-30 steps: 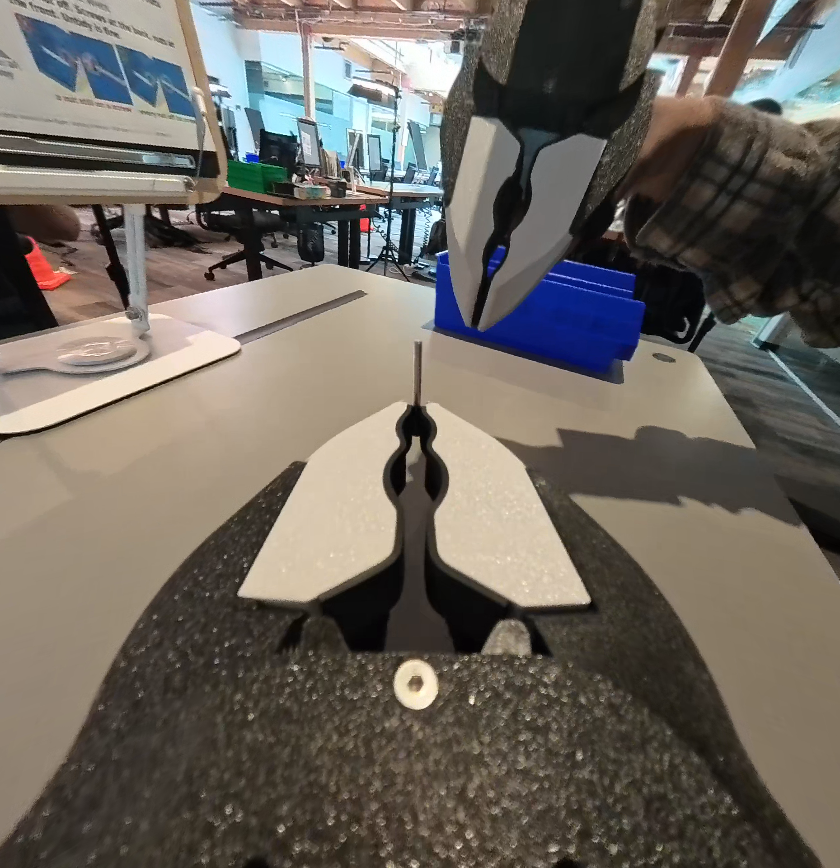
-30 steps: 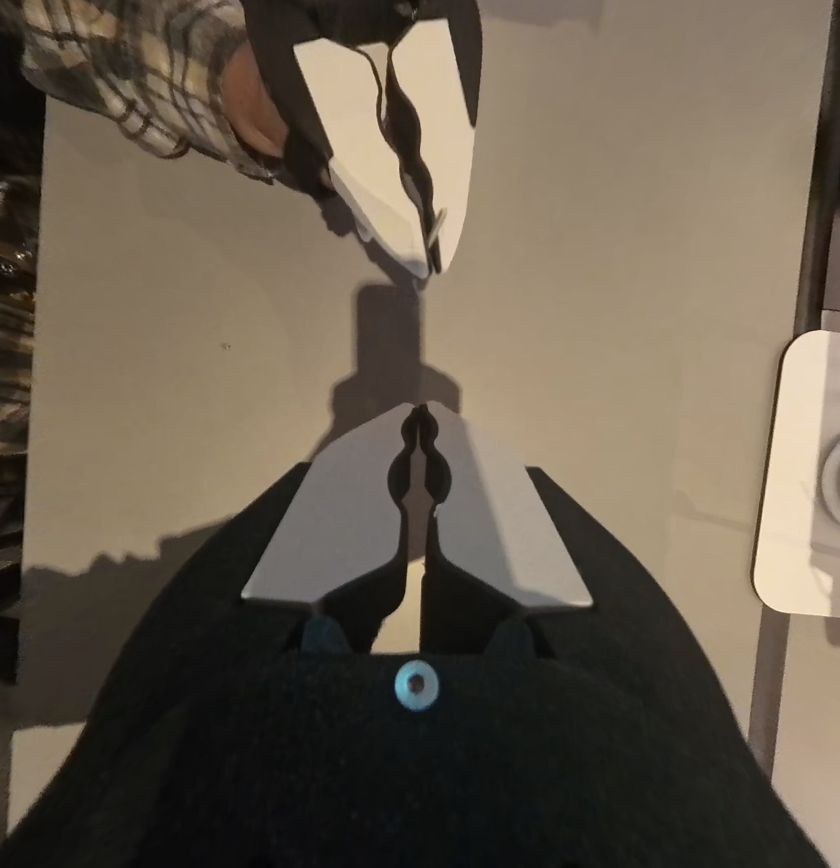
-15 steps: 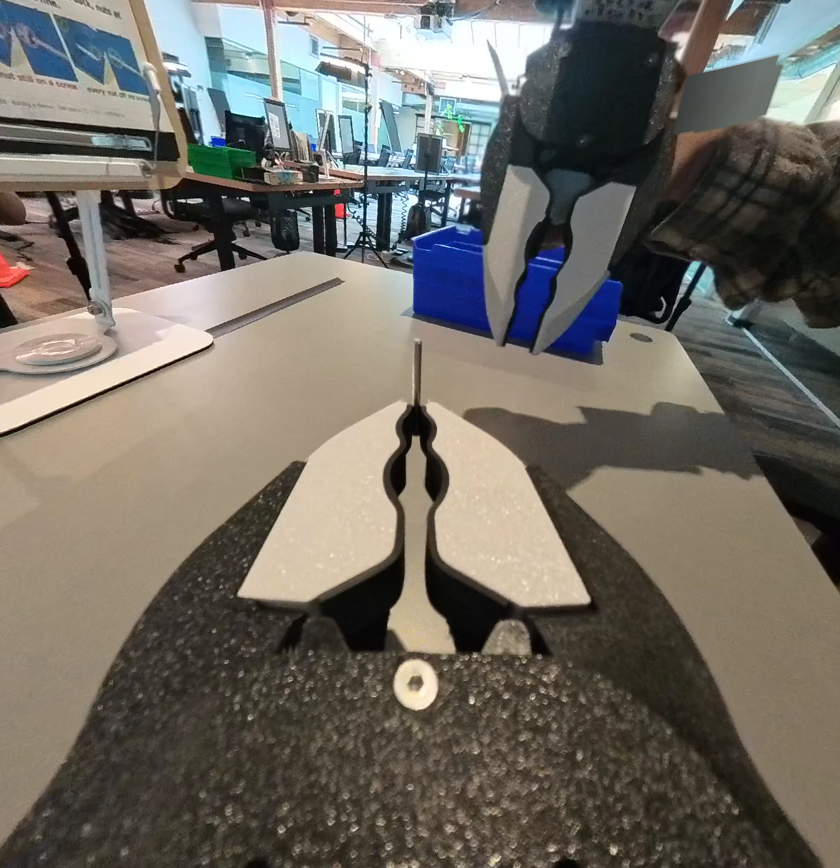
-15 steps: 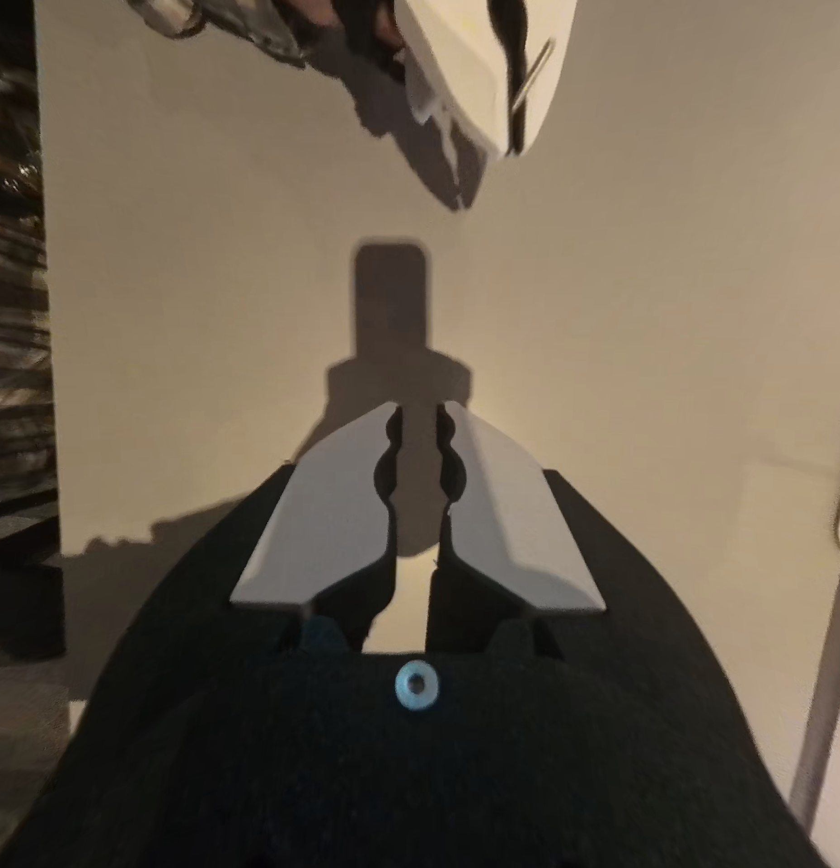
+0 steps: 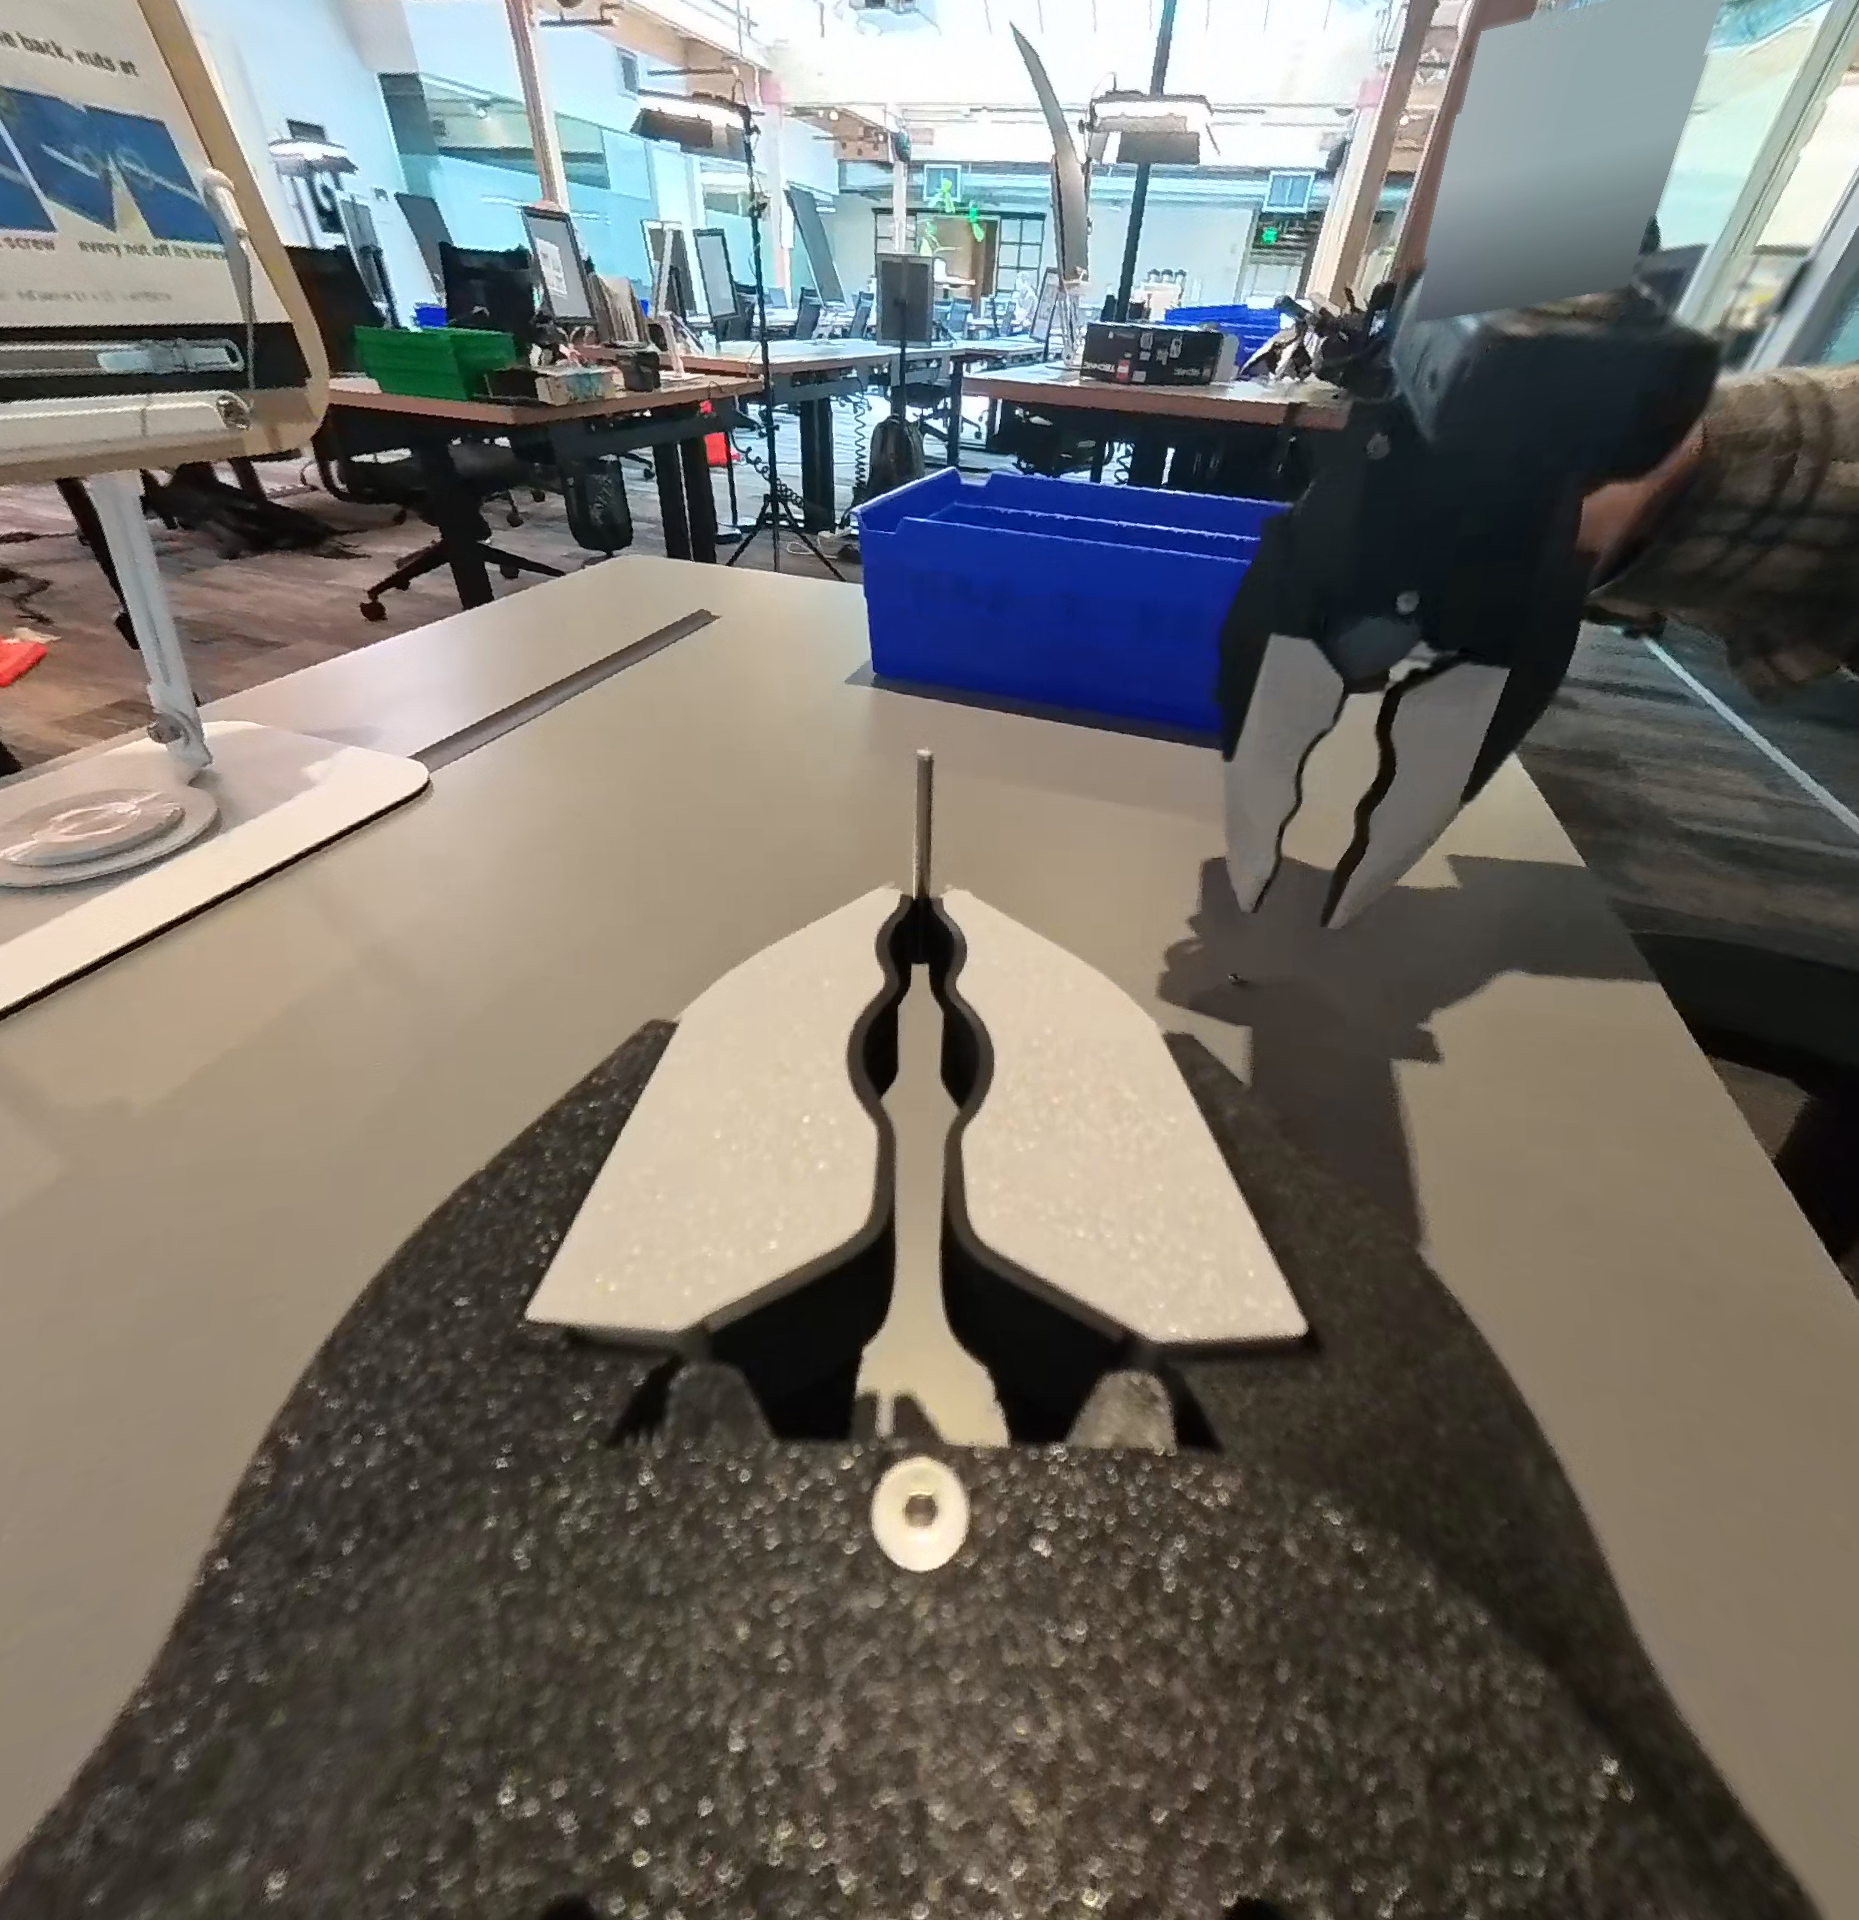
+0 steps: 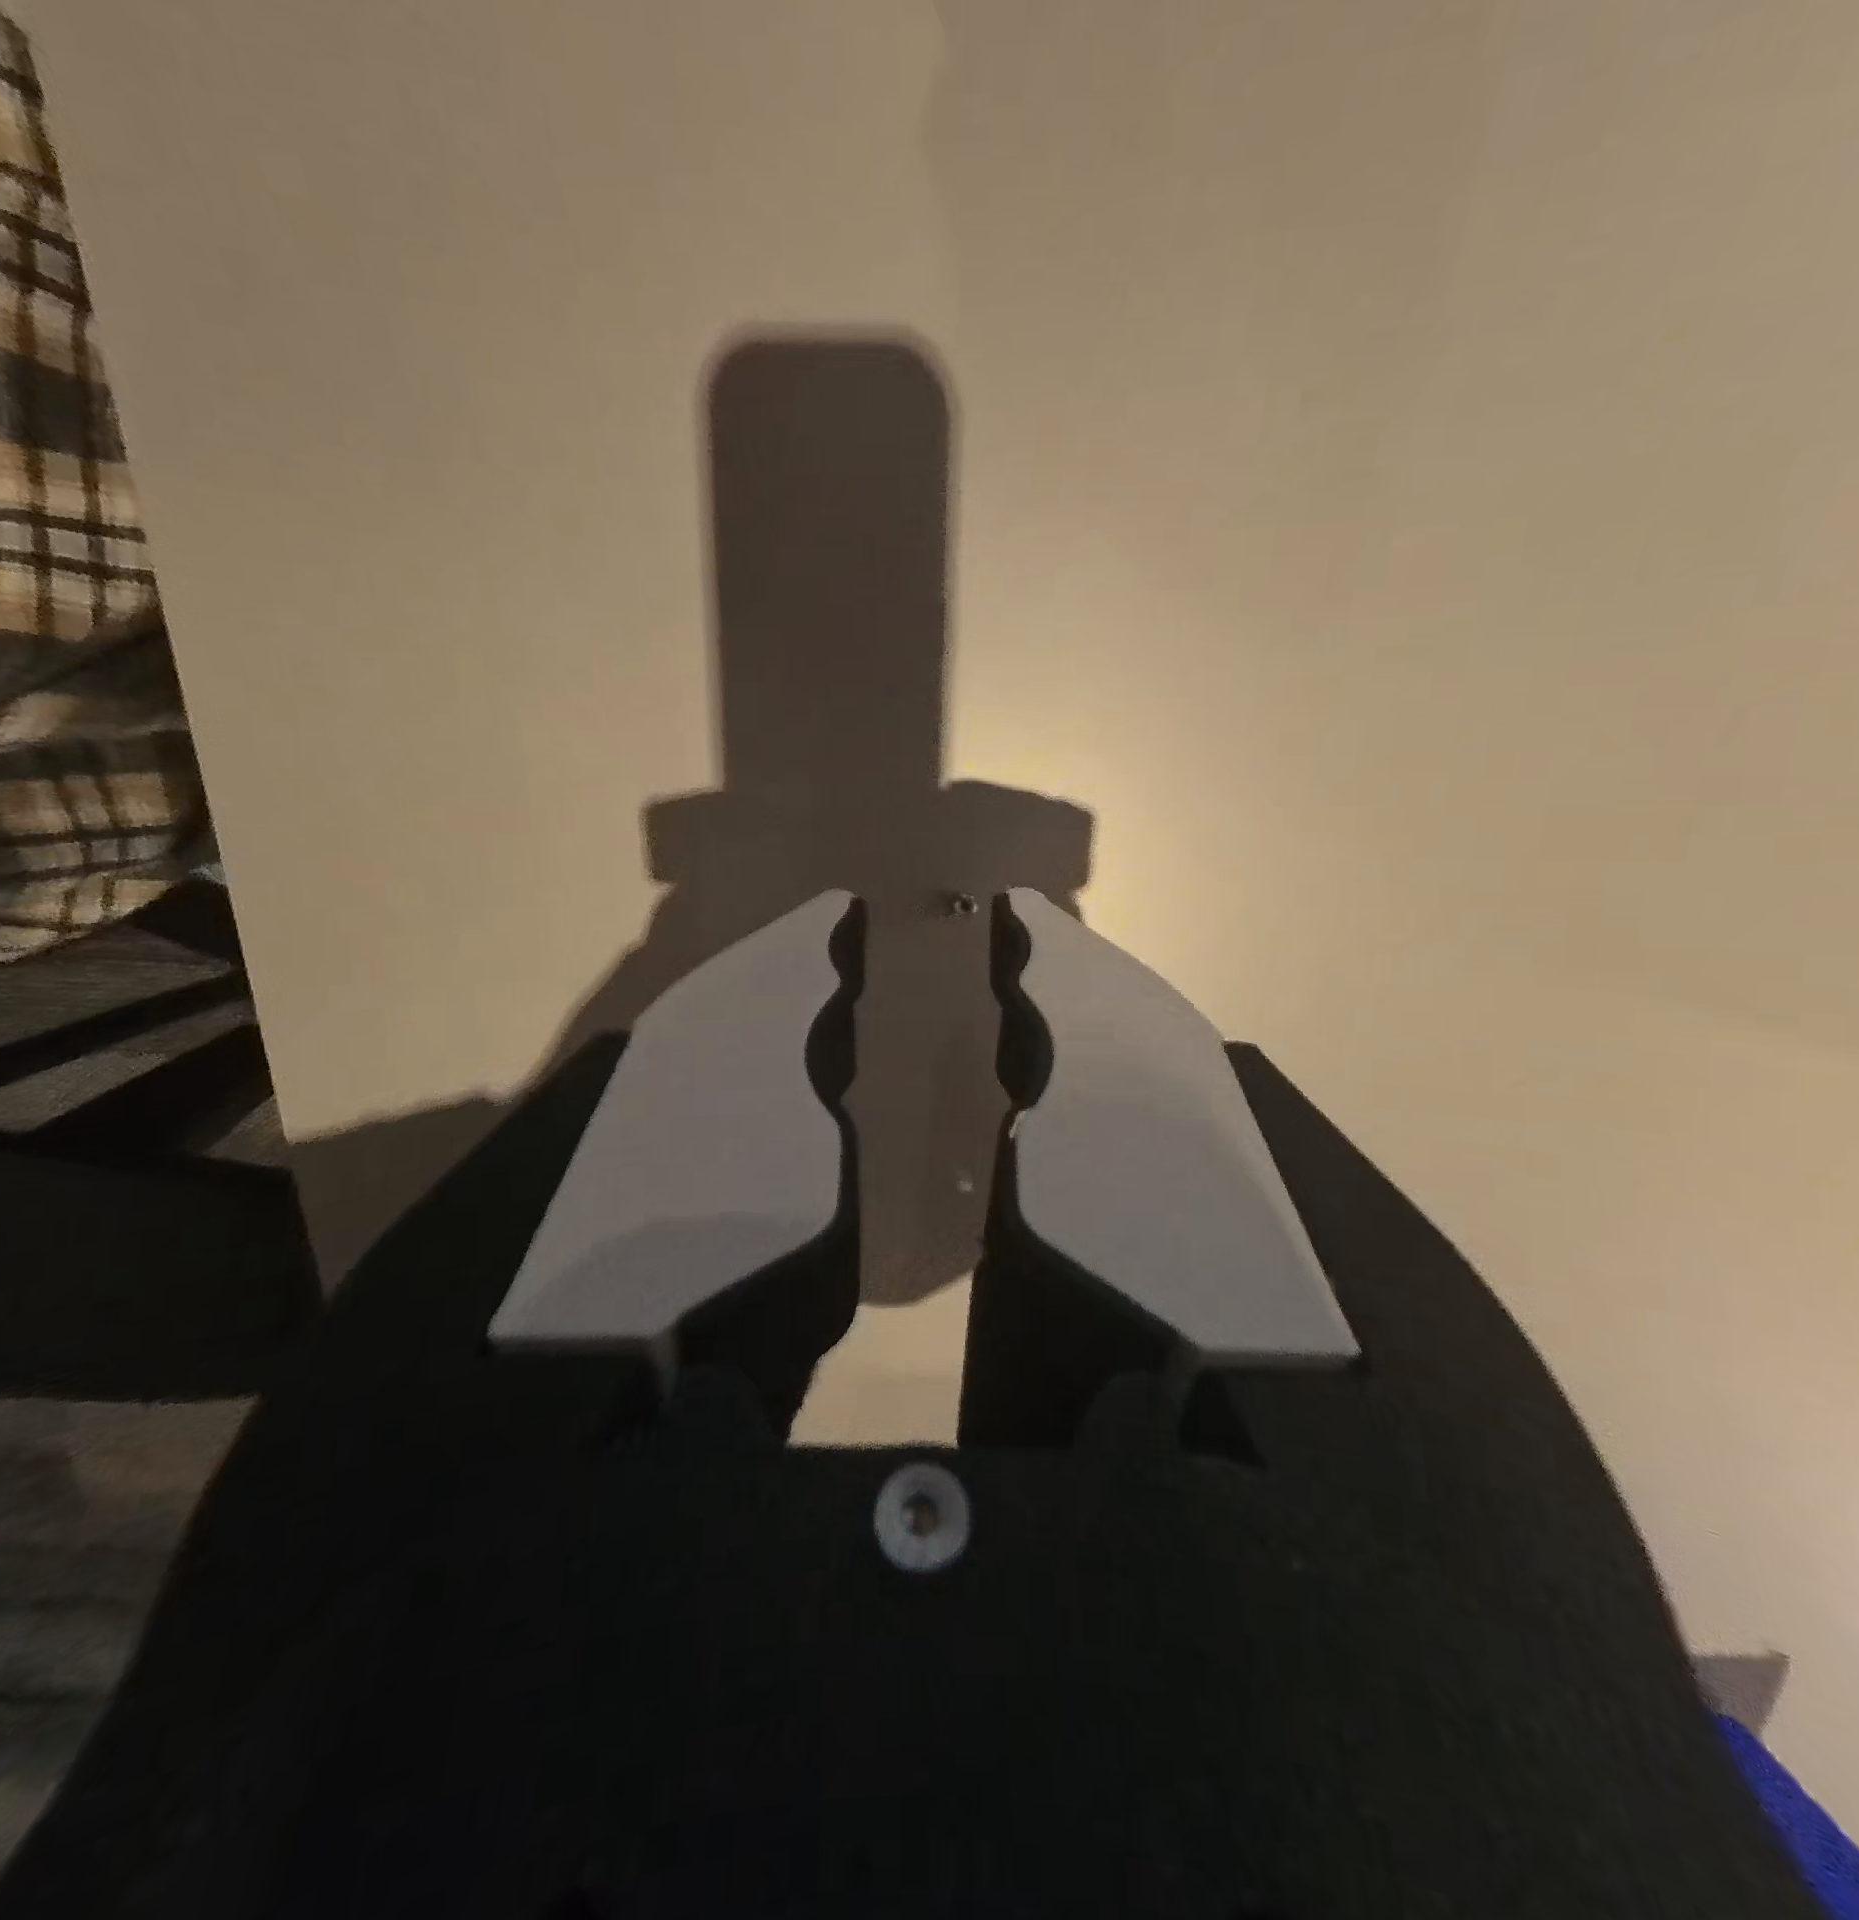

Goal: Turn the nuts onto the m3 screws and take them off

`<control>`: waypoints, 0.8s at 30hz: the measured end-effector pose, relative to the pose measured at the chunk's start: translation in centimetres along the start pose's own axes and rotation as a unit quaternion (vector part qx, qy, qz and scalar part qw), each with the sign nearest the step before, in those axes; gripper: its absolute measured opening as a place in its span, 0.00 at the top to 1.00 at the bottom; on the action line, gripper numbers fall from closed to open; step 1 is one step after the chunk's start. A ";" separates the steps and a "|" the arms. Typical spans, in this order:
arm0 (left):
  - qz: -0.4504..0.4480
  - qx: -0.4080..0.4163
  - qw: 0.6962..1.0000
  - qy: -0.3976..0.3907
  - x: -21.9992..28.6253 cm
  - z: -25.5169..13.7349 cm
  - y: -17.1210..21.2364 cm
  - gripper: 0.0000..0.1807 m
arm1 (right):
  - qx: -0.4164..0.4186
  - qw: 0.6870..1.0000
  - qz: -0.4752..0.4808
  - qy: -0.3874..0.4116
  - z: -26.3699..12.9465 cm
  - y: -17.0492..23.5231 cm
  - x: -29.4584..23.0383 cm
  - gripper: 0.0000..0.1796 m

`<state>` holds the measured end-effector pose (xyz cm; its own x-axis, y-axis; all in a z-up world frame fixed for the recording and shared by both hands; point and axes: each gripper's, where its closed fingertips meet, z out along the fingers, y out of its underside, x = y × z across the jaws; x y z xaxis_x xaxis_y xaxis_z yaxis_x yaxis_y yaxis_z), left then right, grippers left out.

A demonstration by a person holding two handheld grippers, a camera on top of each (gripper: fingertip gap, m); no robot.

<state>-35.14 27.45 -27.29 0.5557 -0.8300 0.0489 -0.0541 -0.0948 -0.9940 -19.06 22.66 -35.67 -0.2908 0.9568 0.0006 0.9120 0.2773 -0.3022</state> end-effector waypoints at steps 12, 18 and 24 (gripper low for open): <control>0.002 -0.004 1.000 0.004 0.1 0.0 0.1 0.99 | -0.054 0.999 -0.007 -0.002 2.8 1.5 0.7 0.91; 0.001 -0.004 1.000 0.007 0.1 -0.1 0.1 0.99 | -0.058 0.998 -0.008 -0.011 3.2 1.6 0.7 0.93; -0.001 -0.005 1.000 0.008 0.1 -0.1 0.2 0.99 | -0.063 0.998 -0.009 -0.013 3.5 1.8 0.7 0.95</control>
<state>-35.16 27.34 -27.48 0.5423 -0.8385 0.0526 -0.0614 -0.1020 -0.9929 -18.60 23.52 -39.52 -0.3126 0.9497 -0.0202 0.9353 0.3040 -0.1810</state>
